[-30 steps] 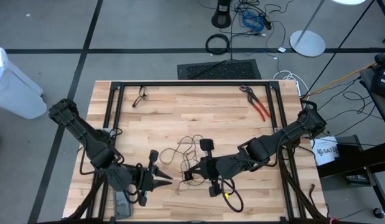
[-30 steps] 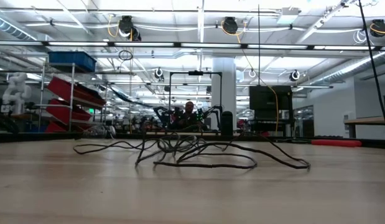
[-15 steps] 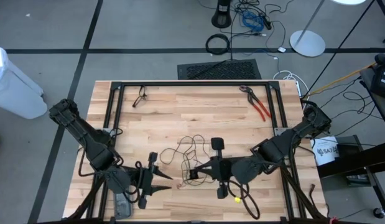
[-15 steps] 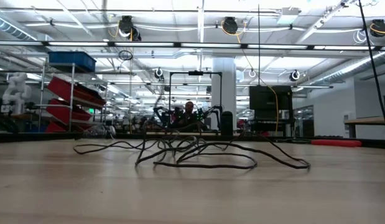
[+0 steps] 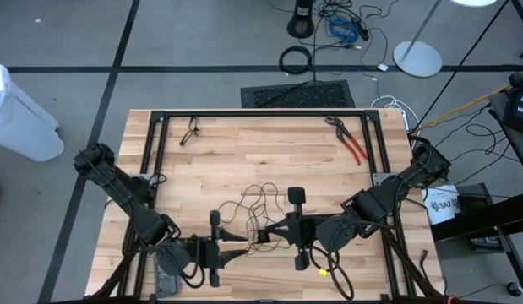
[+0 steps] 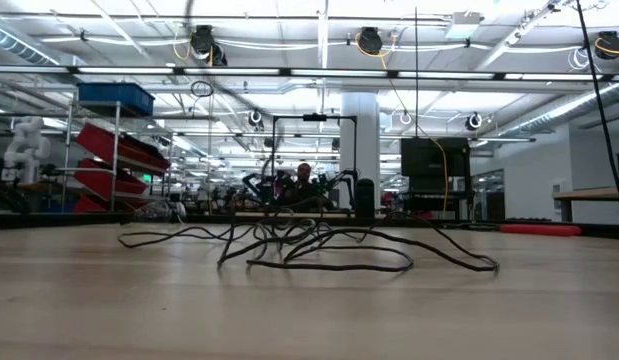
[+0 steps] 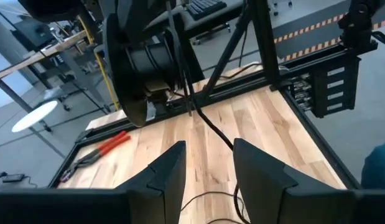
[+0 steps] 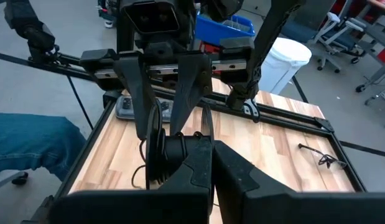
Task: Coil cords
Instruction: Coil the black wire onto the spool
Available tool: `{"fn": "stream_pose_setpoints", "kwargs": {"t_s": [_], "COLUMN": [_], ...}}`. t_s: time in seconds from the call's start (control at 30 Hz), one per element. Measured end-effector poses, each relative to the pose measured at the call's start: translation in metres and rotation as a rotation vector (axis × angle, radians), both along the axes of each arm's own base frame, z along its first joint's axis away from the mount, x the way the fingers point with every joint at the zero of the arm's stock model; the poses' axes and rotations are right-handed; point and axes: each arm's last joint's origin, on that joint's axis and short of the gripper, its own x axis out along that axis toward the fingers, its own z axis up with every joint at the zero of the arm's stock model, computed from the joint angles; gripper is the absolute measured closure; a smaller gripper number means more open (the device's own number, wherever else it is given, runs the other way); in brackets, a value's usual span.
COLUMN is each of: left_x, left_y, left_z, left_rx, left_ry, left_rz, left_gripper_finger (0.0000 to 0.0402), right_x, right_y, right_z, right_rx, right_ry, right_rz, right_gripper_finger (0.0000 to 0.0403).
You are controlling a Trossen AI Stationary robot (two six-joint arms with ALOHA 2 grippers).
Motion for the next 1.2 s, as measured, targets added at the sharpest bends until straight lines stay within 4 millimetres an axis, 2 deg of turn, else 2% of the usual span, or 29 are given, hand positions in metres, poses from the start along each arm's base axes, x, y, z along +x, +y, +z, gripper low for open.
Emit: {"fn": "stream_pose_setpoints", "kwargs": {"t_s": [0.37, 0.57, 1.2], "left_x": [-0.0018, -0.0023, 0.0036], "left_y": [-0.002, -0.0031, 0.0043], "left_z": [-0.001, -0.0055, -0.0061], "left_rx": [-0.078, -0.141, -0.187], "left_ry": [0.006, 0.065, 0.067], "left_rz": [0.0, -0.072, -0.03], "left_gripper_finger": [0.0262, 0.0262, 0.0262], "right_x": [0.0, 0.0001, 0.0001], "right_y": [0.0, 0.0001, 0.0], "right_z": [0.0001, 0.0004, 0.0004], "right_rx": [-0.005, -0.005, -0.007], "right_ry": [0.0, -0.001, -0.001], "right_rz": [0.003, 0.003, 0.004], "right_gripper_finger": [0.0403, 0.0403, 0.0403]}}
